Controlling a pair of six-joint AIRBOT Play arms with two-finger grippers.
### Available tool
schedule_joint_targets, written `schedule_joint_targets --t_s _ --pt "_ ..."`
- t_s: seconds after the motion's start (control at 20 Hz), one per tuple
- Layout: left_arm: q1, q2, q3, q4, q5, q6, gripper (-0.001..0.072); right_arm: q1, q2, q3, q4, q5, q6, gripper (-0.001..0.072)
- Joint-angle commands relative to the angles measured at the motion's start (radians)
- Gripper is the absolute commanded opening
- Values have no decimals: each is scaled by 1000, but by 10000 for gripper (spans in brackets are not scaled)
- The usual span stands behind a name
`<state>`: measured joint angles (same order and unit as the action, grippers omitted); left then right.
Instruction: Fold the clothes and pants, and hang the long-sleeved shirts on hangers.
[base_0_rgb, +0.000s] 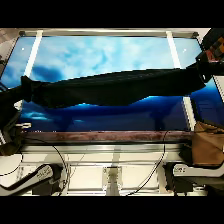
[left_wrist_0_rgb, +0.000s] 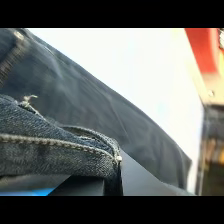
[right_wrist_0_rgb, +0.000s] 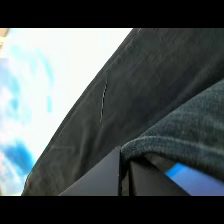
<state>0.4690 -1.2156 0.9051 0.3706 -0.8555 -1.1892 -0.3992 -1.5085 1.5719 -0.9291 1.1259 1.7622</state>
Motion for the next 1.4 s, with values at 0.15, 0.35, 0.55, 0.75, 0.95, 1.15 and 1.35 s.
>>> schedule_joint_targets --t_s 0.15,0.35,0.55,0.75,0.95,1.15,1.35 --pt "-131 -301 122 -129 174 23 24 101 -276 245 -75 -135 95 13" --pt "-201 -445 226 -379 350 142 25 132 -402 376 -96 -274 179 15" --pt "-246 -546 365 -541 394 240 484 137 -456 452 -89 -362 211 408" --pt "-251 -565 419 -537 407 240 525 136 -457 456 -100 -431 184 560" --pt "-214 -561 424 -537 312 240 497 135 -454 463 -95 -402 171 557" --pt "-119 -554 424 -536 100 241 25 129 -415 486 -88 -325 41 143" --pt "4 -488 424 -372 -36 293 21 126 -334 488 -25 -212 -159 11"
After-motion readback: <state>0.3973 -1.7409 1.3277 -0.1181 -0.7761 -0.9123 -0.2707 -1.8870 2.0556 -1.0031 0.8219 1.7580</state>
